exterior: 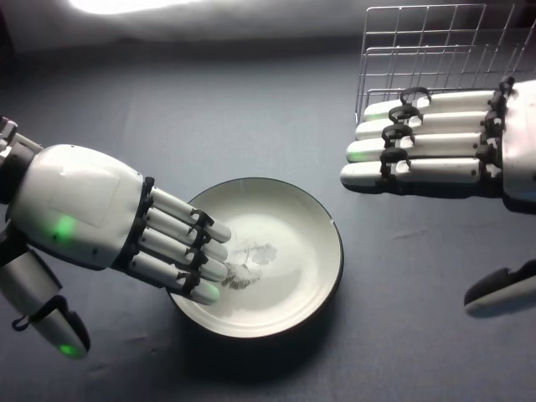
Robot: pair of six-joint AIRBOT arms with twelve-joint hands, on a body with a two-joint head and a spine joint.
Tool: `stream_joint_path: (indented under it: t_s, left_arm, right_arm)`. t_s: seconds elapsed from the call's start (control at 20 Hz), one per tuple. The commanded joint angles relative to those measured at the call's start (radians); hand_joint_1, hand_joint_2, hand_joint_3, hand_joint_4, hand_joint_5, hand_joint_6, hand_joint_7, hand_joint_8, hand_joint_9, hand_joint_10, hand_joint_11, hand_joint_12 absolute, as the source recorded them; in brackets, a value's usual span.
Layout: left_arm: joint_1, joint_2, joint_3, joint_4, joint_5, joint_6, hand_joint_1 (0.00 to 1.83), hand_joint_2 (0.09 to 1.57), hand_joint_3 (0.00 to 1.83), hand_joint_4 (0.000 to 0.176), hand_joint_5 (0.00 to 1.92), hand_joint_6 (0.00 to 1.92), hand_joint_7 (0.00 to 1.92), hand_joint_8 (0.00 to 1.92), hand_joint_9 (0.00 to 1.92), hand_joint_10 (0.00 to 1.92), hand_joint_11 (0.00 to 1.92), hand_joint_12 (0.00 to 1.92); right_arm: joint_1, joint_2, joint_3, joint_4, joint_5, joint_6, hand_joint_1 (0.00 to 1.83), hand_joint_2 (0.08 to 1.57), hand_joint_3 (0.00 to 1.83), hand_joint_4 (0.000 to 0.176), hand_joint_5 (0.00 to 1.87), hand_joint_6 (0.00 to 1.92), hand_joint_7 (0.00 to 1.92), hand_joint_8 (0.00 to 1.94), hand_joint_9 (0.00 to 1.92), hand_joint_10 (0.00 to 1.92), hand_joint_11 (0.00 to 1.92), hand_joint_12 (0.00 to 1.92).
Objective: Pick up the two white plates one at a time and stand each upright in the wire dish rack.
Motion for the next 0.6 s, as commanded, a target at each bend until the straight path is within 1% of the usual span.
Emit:
stream_joint_path:
  t_s: [0.0, 0.05, 0.2, 0.25, 0.3, 0.45, 0.5, 0.55]
  left_arm:
    - [-0.001, -0.007, 0.011, -0.077, -0.044, -0.002, 0.0, 1.15, 0.0, 0.0, 0.0, 0.0, 0.0, 0.0, 0.0, 0.0, 0.0, 0.0]
    - [0.001, -0.019, 0.03, -0.077, -0.044, -0.002, 0.0, 1.16, 0.0, 0.0, 0.0, 0.0, 0.0, 0.0, 0.0, 0.0, 0.0, 0.0]
    - [0.01, -0.037, 0.069, -0.077, -0.043, -0.002, 0.0, 1.17, 0.01, 0.0, 0.0, 0.0, 0.0, 0.0, 0.0, 0.0, 0.0, 0.0]
    - [0.013, -0.041, 0.08, -0.077, -0.043, -0.002, 0.0, 1.17, 0.01, 0.0, 0.0, 0.0, 0.0, 0.0, 0.0, 0.0, 0.0, 0.0]
    - [0.015, -0.044, 0.087, -0.076, -0.043, -0.002, 0.0, 1.17, 0.01, 0.0, 0.0, 0.0, 0.0, 0.0, 0.0, 0.0, 0.0, 0.0]
    - [0.015, -0.048, 0.109, -0.052, -0.046, -0.002, 0.0, 1.16, 0.0, 0.0, 0.0, 0.0, 0.0, 0.0, 0.0, 0.0, 0.0, 0.0]
    - [0.015, -0.049, 0.114, -0.047, -0.049, -0.002, 0.0, 1.15, 0.0, 0.0, 0.0, 0.0, 0.0, 0.0, 0.0, 0.0, 0.0, 0.0]
    - [0.015, -0.05, 0.118, -0.042, -0.049, -0.002, 0.0, 1.16, 0.0, 0.0, 0.0, 0.0, 0.0, 0.0, 0.0, 0.0, 0.0, 0.0]
  right_arm:
    - [0.001, 0.0, 0.002, 0.051, 0.11, 0.0, 0.39, 1.06, 0.0, 0.0, 0.01, 0.0, 0.0, 0.0, 0.0, 0.0, 0.0, 0.0]
    - [-0.007, -0.004, 0.007, 0.044, 0.134, -0.005, 0.42, 1.06, 0.0, 0.0, 0.02, 0.01, 0.0, 0.0, 0.0, 0.0, 0.02, 0.01]
    - [-0.027, -0.023, 0.031, 0.041, 0.176, -0.024, 0.4, 1.07, 0.0, 0.0, 0.02, 0.0, 0.0, 0.0, 0.0, 0.0, 0.04, 0.02]
    - [-0.036, -0.031, 0.047, 0.04, 0.199, -0.03, 0.43, 1.06, 0.0, 0.0, 0.03, 0.01, 0.0, 0.0, 0.0, 0.0, 0.04, 0.02]
    - [-0.04, -0.035, 0.056, 0.04, 0.205, -0.036, 0.4, 1.07, 0.0, 0.0, 0.0, 0.0, 0.0, 0.0, 0.0, 0.0, 0.02, 0.02]
    - [-0.073, -0.049, 0.093, 0.04, 0.223, -0.038, 0.28, 1.03, 0.0, 0.0, 0.02, 0.01, 0.0, 0.0, 0.0, 0.0, 0.06, 0.04]
    - [-0.077, -0.05, 0.096, 0.04, 0.227, -0.038, 0.28, 1.0, 0.02, 0.0, 0.03, 0.02, 0.01, 0.01, 0.02, 0.01, 0.01, 0.23]
    - [-0.079, -0.051, 0.098, 0.04, 0.228, -0.038, 0.32, 1.0, 0.01, 0.0, 0.04, 0.01, 0.03, 0.01, 0.02, 0.01, 0.0, 0.29]
